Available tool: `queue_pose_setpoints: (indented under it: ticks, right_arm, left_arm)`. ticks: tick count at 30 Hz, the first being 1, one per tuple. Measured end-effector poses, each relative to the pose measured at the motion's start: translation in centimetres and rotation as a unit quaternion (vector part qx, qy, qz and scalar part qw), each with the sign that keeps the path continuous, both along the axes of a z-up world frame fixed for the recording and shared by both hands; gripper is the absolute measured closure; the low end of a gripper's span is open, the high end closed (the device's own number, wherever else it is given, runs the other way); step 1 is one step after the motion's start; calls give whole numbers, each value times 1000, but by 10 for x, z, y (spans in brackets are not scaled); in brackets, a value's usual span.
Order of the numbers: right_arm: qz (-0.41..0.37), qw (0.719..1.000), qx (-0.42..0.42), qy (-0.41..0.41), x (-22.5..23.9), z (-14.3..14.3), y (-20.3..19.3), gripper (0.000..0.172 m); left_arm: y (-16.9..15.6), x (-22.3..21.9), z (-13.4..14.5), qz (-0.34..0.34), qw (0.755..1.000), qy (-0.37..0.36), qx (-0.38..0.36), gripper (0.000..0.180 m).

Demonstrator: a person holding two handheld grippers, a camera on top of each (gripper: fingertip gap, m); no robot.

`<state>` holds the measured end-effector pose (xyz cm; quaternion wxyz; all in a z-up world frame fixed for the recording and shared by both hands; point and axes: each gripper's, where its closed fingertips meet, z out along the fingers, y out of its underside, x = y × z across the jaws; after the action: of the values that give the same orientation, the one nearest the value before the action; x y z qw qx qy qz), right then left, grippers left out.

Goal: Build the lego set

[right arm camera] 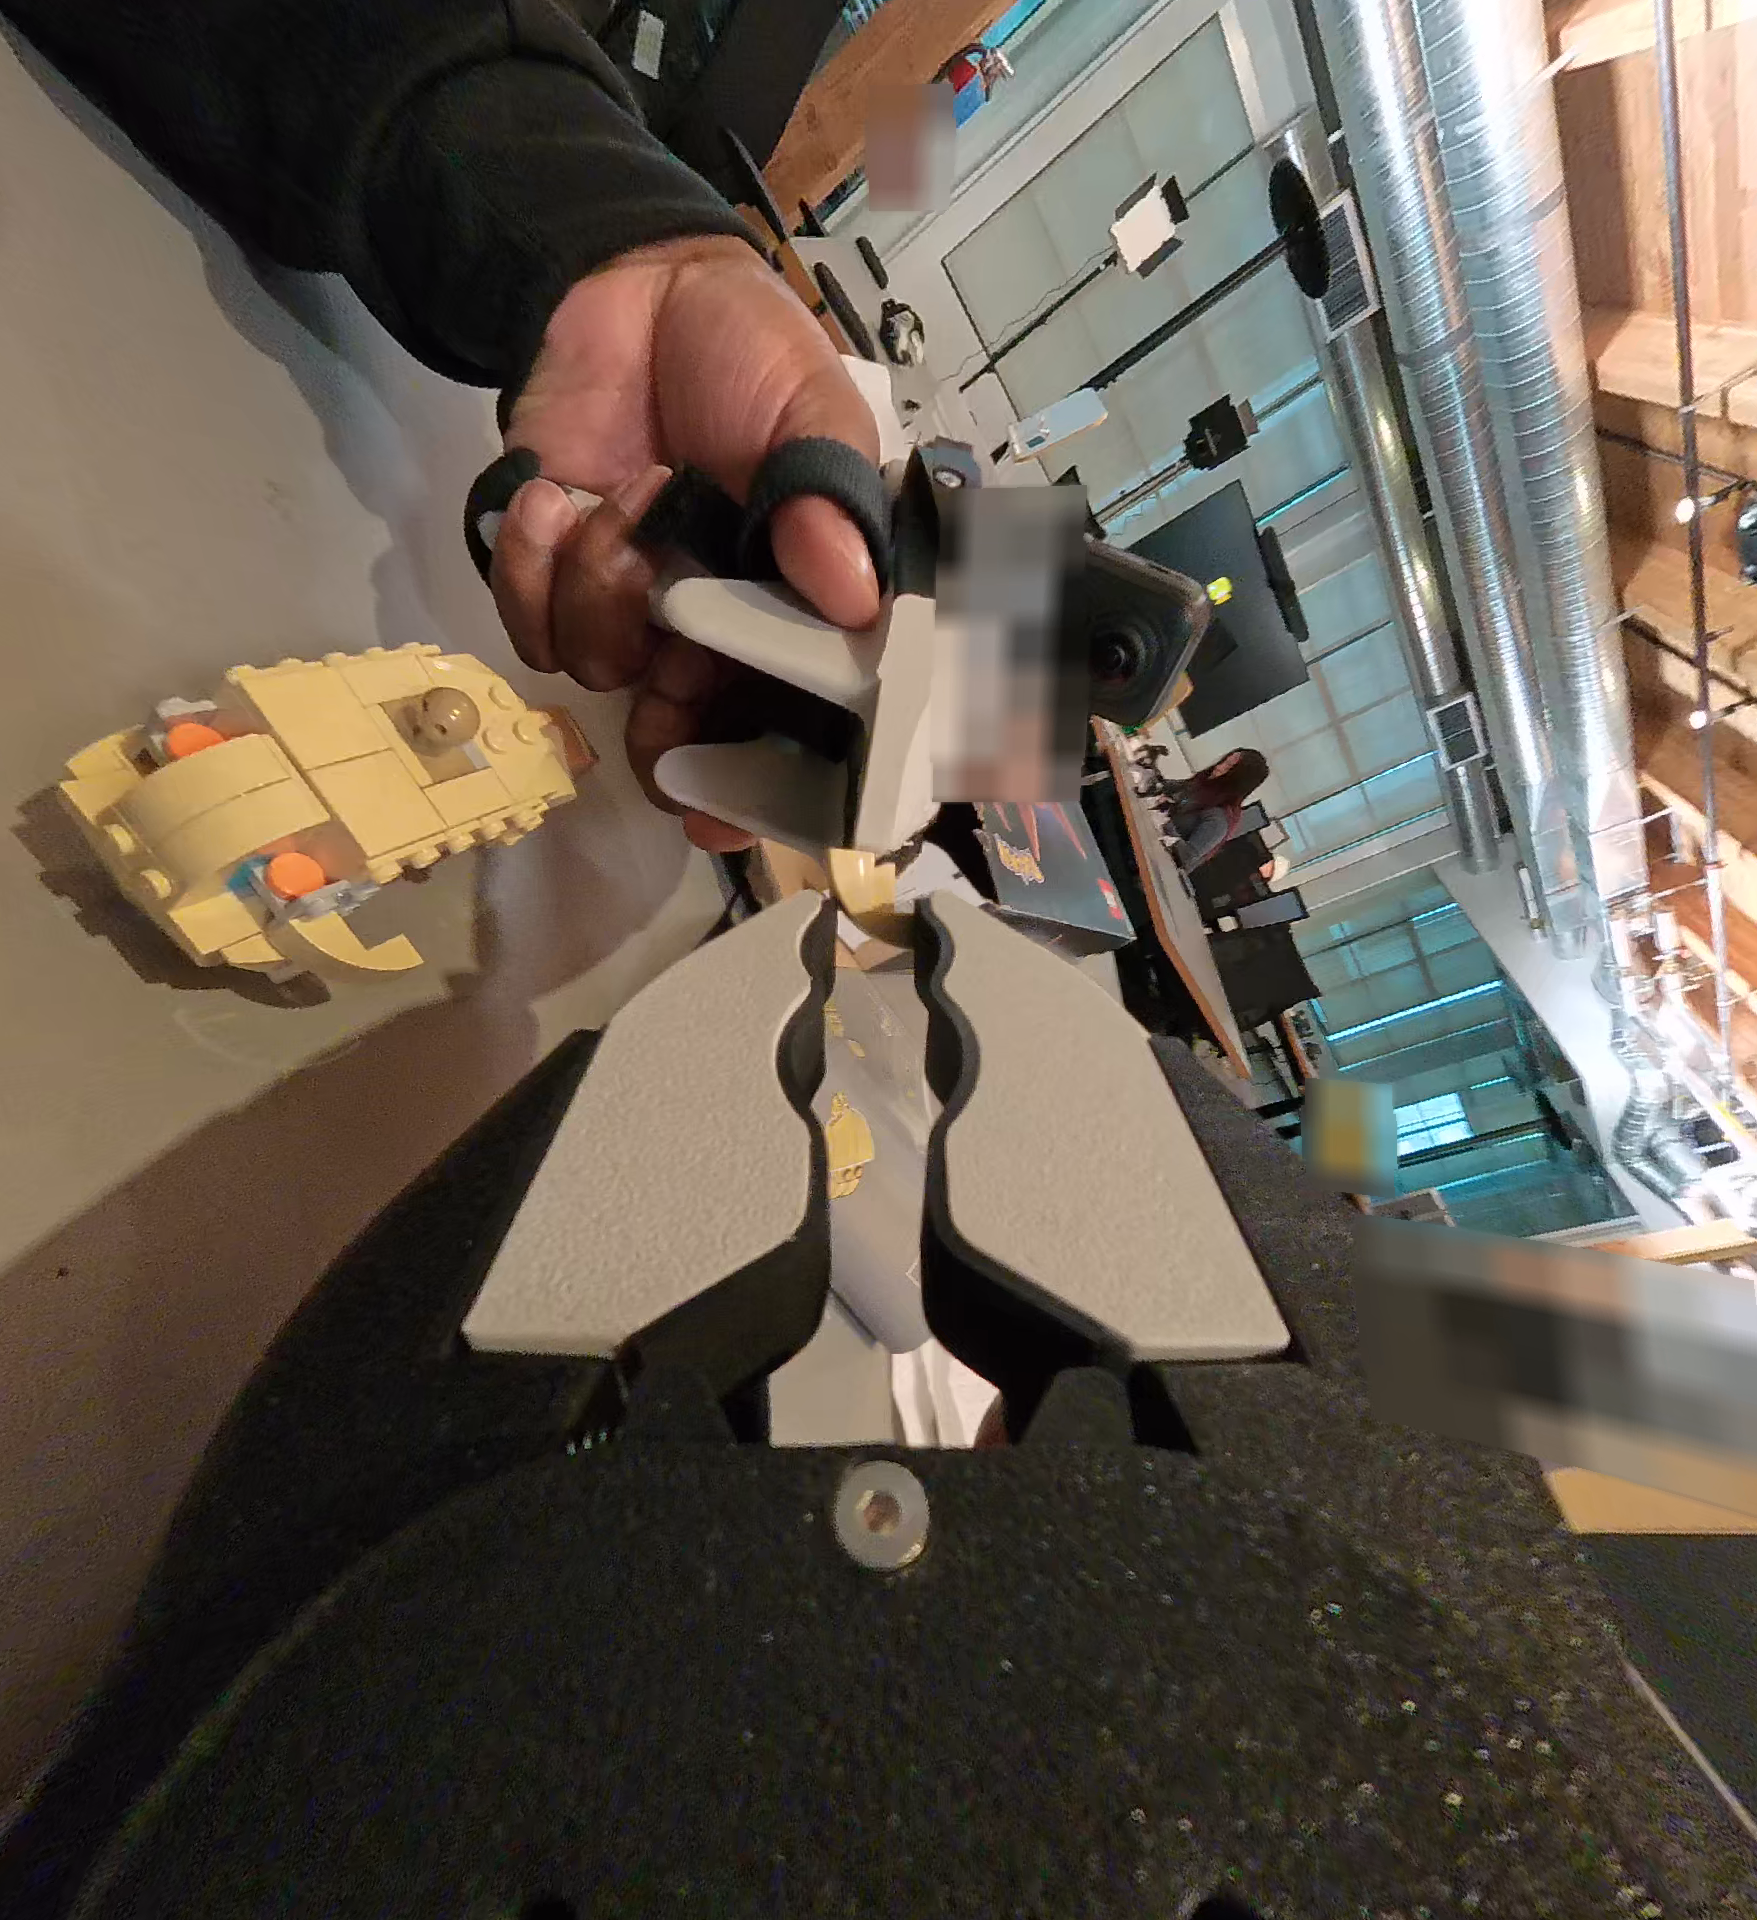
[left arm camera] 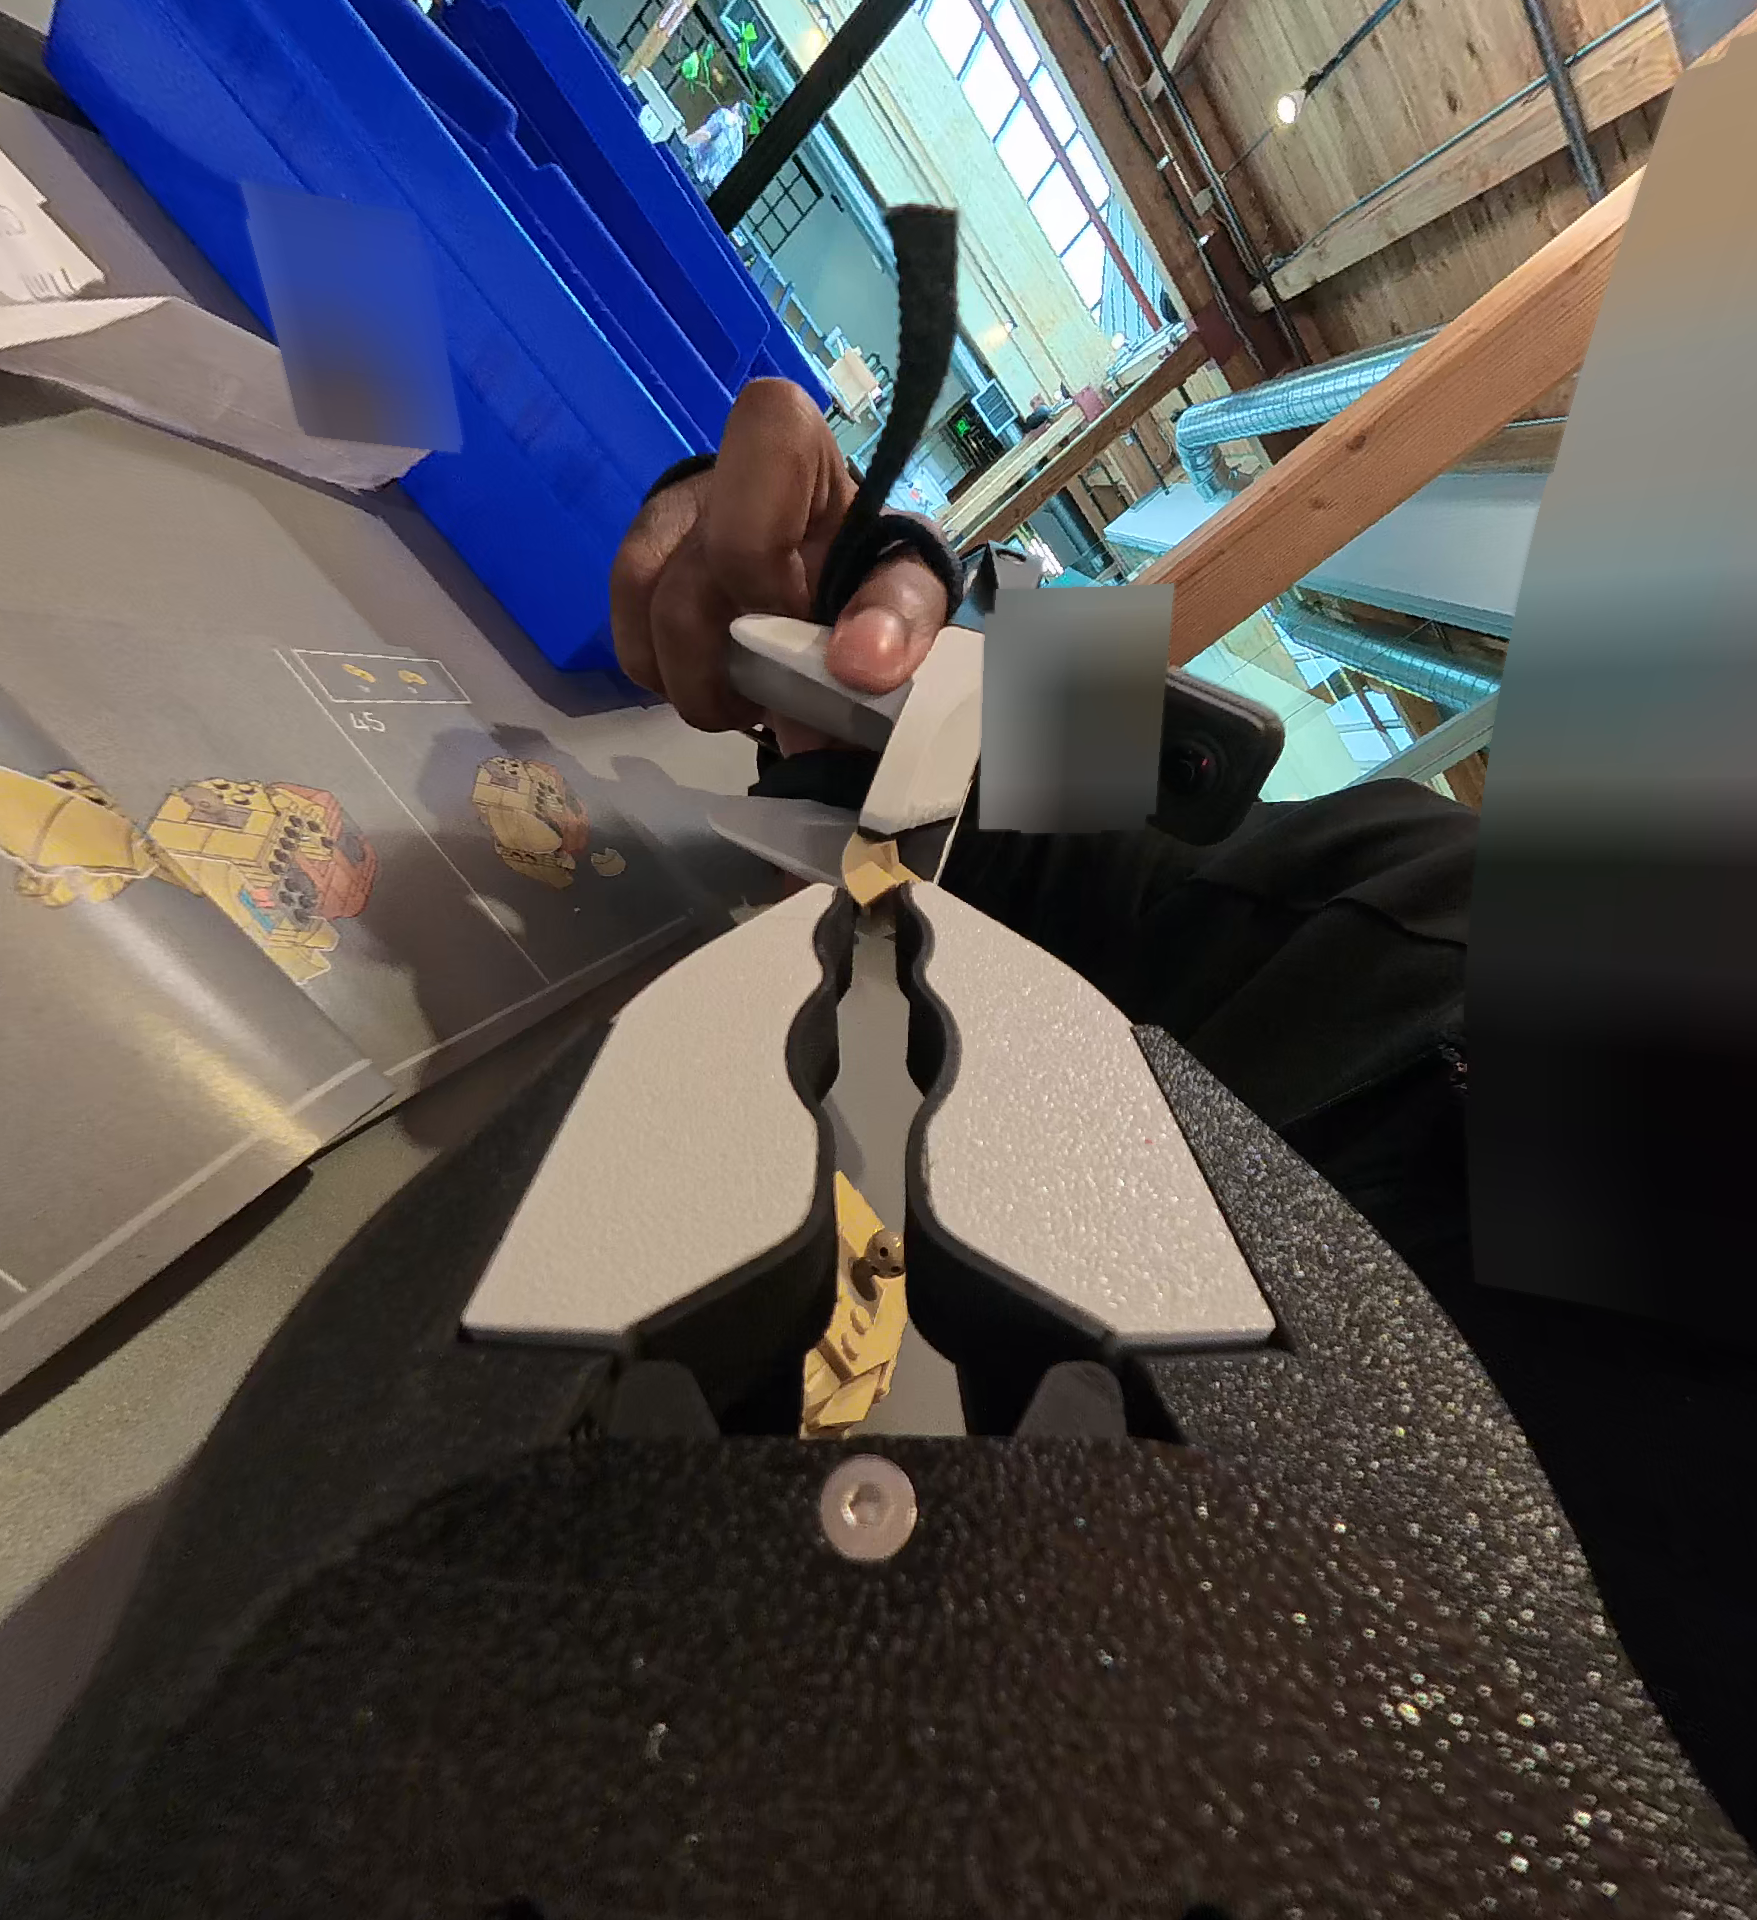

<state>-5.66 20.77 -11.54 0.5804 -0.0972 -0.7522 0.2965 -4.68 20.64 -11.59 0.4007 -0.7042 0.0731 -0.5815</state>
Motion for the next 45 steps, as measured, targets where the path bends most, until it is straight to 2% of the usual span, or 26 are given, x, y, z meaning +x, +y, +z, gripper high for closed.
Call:
queue_pose_setpoints:
  ticks: [6, 10, 13, 16, 18, 20, 24, 26, 29, 30, 34, 36, 39, 45]
  right_arm:
    - [29, 995, -77, -55, 6, -1, 0, 159]
    - [53, 972, -188, -127, 10, 1, 1, 160]
    - [67, 926, -310, -203, 12, 5, 4, 160]
    - [90, 854, -419, -296, 16, 3, 4, 160]
    - [89, 814, -450, -356, 19, -8, 3, 160]
    - [80, 797, -454, -391, 21, -20, 2, 160]
    - [61, 796, -426, -425, 23, -37, 0, 160]
    - [61, 799, -416, -429, 25, -40, -2, 160]
    - [52, 806, -405, -429, 25, -44, -1, 160]
    - [50, 806, -405, -428, 25, -45, 0, 160]
    - [41, 810, -398, -429, 25, -48, 2, 160]
    - [35, 811, -391, -434, 26, -51, 2, 160]
    - [27, 812, -381, -442, 26, -56, 1, 160]
    - [23, 806, -356, -472, 34, -68, -9, 160]
  left_arm:
    - [-2, 6, 0, -18, 1000, -5, 5, 173]
    - [-4, 8, 3, -24, 1000, -4, 15, 168]
    - [-3, 4, 3, -15, 999, 19, 28, 165]
    - [-3, -3, 1, -6, 995, 76, 58, 160]
    - [-8, -7, 0, -19, 989, 118, 86, 159]
    - [-17, -12, -5, -45, 978, 171, 114, 156]
    - [-43, -20, -17, -107, 936, 285, 178, 149]
    - [-56, -23, -28, -139, 899, 351, 221, 141]
    - [-69, -24, -53, -180, 832, 445, 277, 132]
    - [-70, -22, -58, -187, 820, 458, 289, 131]
    - [-66, -11, -66, -193, 807, 467, 305, 125]
    - [-62, -12, -76, -196, 791, 494, 305, 123]
    - [-57, -14, -87, -202, 770, 523, 306, 129]
    - [-56, -7, -87, -212, 742, 520, 367, 137]
